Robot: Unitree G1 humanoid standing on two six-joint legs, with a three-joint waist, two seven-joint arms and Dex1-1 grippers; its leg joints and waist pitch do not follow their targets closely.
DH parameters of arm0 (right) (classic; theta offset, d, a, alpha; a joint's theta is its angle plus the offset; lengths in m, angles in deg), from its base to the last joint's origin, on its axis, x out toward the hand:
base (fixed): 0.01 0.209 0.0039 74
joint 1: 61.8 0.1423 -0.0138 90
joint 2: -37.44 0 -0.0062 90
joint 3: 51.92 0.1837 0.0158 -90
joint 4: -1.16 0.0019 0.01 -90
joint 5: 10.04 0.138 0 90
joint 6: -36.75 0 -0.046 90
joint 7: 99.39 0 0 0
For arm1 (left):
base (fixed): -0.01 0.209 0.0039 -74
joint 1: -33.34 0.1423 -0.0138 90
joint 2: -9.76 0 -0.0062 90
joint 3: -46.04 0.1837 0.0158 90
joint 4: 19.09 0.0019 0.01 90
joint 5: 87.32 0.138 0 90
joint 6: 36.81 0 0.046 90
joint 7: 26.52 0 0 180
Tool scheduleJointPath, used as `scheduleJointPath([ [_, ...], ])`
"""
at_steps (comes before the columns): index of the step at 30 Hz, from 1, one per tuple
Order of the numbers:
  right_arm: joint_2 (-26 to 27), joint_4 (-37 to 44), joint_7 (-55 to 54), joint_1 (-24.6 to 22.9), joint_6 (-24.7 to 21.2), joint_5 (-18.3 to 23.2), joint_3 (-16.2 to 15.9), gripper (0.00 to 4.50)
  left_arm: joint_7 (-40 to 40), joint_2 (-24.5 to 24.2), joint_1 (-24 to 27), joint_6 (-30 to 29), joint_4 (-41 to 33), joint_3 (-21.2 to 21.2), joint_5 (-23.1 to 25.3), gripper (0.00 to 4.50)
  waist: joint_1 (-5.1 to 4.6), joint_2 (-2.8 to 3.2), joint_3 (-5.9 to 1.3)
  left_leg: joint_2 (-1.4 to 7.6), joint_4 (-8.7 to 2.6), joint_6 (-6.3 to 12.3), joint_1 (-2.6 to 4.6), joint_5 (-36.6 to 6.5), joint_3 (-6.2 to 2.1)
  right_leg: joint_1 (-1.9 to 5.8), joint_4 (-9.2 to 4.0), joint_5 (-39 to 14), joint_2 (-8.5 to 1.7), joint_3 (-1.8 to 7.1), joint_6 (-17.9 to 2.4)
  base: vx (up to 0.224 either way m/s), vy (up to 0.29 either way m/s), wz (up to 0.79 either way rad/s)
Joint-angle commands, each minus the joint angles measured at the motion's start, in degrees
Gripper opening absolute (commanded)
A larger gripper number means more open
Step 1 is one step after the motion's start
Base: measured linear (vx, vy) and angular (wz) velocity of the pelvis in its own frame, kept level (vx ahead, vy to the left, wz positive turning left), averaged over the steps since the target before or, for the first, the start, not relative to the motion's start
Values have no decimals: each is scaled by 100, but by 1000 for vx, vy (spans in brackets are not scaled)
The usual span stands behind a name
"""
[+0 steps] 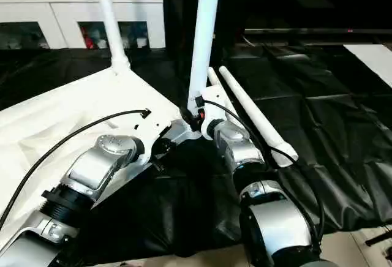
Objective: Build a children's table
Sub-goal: Insert table leg to table base
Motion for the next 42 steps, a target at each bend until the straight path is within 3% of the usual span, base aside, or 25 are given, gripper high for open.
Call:
scheduleJointPath([
  [1,-135,203,478,-203,-177,2,-65,340,222,-124,-169,457,-498,-41,-106,0,47,16,-446,353,-324,230,72,-907,-105,312,-228,-394,-489,340,-1380,0,0,0],
  [3,-229,465,781,-295,-193,-10,-146,355,311,-165,-148,457,-532,-41,-153,0,56,10,-474,334,-262,464,39,-420,-93,304,-141,295,-466,328,-1529,0,0,0],
  [7,-564,1324,1554,-668,-288,-7,-452,383,519,-325,-128,461,-545,17,-152,0,129,-1,-470,341,-220,743,33,-284,-84,305,-129,443,-465,317,-1553,0,0,0],
  [8,-693,1569,1827,-784,-298,5,-555,383,614,-372,-130,492,-539,33,-168,0,133,47,-467,345,-219,728,34,-329,-91,296,-127,366,-472,317,-1563,0,0,0],
  [10,-823,1795,2112,-892,-339,35,-644,383,714,-418,-132,518,-533,49,-191,0,156,24,-444,361,-237,633,47,-583,-91,297,-178,-12,-466,314,-1496,0,0,0],
  [15,-1309,2555,3080,-1203,-538,132,-819,383,1371,-745,-92,826,-560,267,-286,0,174,39,-392,366,-276,343,49,-1217,-105,264,-268,-959,-473,326,-1292,0,0,0],
  [19,-1477,2740,3275,-1273,-626,113,-895,383,1670,-909,-64,939,-561,367,-288,0,183,53,-381,382,-295,131,125,-1536,-104,199,-327,-1437,-470,340,-1197,0,0,0],
  [22,-1588,2885,3410,-1346,-723,75,-981,383,1808,-993,-60,989,-553,419,-281,0,193,59,-379,380,-297,76,125,-1605,-108,204,-323,-1411,-467,344,-1215,0,0,0],
  [28,-1494,2940,3397,-1433,-855,14,-1016,383,1897,-1010,-14,951,-643,436,-333,0,216,37,-419,372,-275,144,68,-1221,-118,255,-243,-944,-484,338,-1269,0,0,0],
  [33,-1422,2816,3359,-1421,-900,47,-1018,346,2025,-1033,44,944,-753,484,-348,0,240,36,-431,375,-257,212,63,-1047,-114,261,-220,-805,-486,333,-1312,0,0,0],
  [35,-1351,2793,3115,-1400,-1078,34,-945,325,2007,-1043,52,888,-768,479,-333,0,258,34,-430,378,-256,206,69,-1001,-112,257,-212,-783,-482,336,-1311,0,0,0],
  [42,-1156,2514,2337,-1359,-1175,-71,-706,325,1896,-1008,120,685,-867,440,-355,0,277,41,-427,367,-266,55,78,-1139,-110,249,-234,-963,-489,339,-1238,0,0,0],
])
